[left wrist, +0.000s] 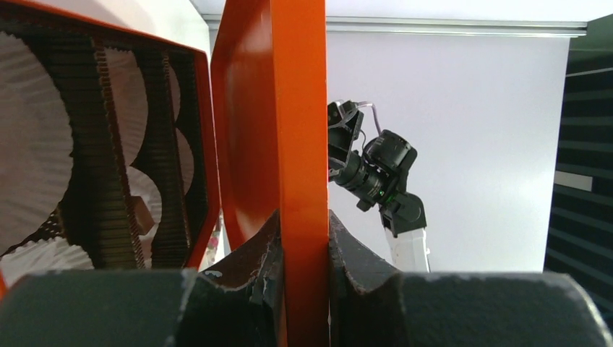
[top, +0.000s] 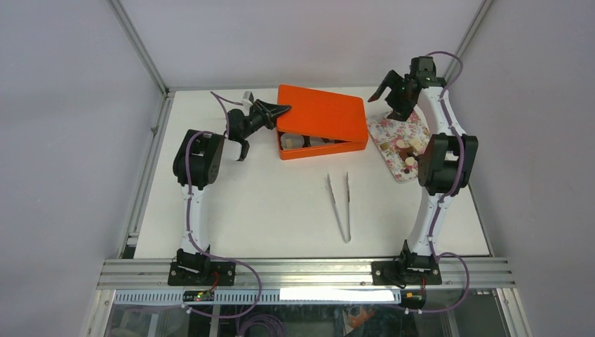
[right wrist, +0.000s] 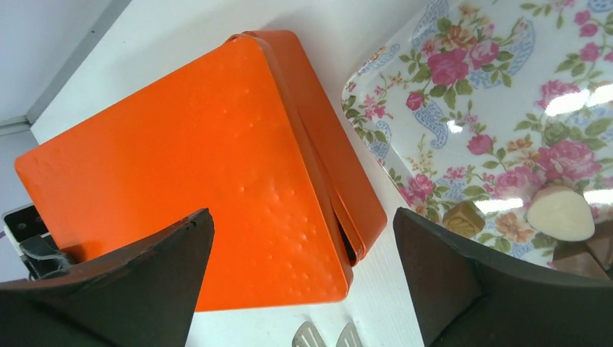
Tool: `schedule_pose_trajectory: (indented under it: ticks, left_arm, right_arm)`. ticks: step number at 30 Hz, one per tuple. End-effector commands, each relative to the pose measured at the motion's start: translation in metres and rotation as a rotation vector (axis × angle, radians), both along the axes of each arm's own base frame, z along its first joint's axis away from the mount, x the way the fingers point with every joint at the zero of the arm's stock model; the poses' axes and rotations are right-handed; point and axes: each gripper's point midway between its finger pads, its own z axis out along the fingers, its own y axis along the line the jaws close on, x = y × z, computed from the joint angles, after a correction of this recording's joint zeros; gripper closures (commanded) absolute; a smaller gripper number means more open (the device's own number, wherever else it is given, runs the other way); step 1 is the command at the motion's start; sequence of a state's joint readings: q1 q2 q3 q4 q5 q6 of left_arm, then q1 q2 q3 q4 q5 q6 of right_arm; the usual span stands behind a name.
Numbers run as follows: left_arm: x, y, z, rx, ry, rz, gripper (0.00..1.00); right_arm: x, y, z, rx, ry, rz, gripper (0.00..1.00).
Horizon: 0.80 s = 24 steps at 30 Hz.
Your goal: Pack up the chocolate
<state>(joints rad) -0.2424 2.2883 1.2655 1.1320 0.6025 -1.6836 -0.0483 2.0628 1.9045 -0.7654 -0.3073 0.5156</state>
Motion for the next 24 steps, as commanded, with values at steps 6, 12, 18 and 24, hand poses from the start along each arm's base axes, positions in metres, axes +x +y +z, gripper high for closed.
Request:
schedule_pose_trajectory:
  ticks: [6, 12, 18, 24]
  left_arm:
    - [-0.011, 0.001, 0.026, -0.032, -0.159, 0.023, 1.0]
    - [-0.013, 0.003, 0.017, -0.025, -0.138, 0.032, 1.0]
    - [-0.015, 0.001, 0.005, -0.019, -0.126, 0.015, 1.0]
    - [-0.021, 0.002, -0.011, -0.005, -0.094, 0.012, 1.0]
  right_arm:
    - [0.012, 0.012, -0.018, -0.073, 0.027, 0.085, 0.03]
    - [0.008, 0.016, -0.04, -0.075, 0.075, 0.115, 0.1]
    - [0.006, 0.028, -0.048, -0.001, 0.078, 0.13, 0.3]
    - [0.004, 0.037, -0.054, 0.053, 0.09, 0.148, 0.38]
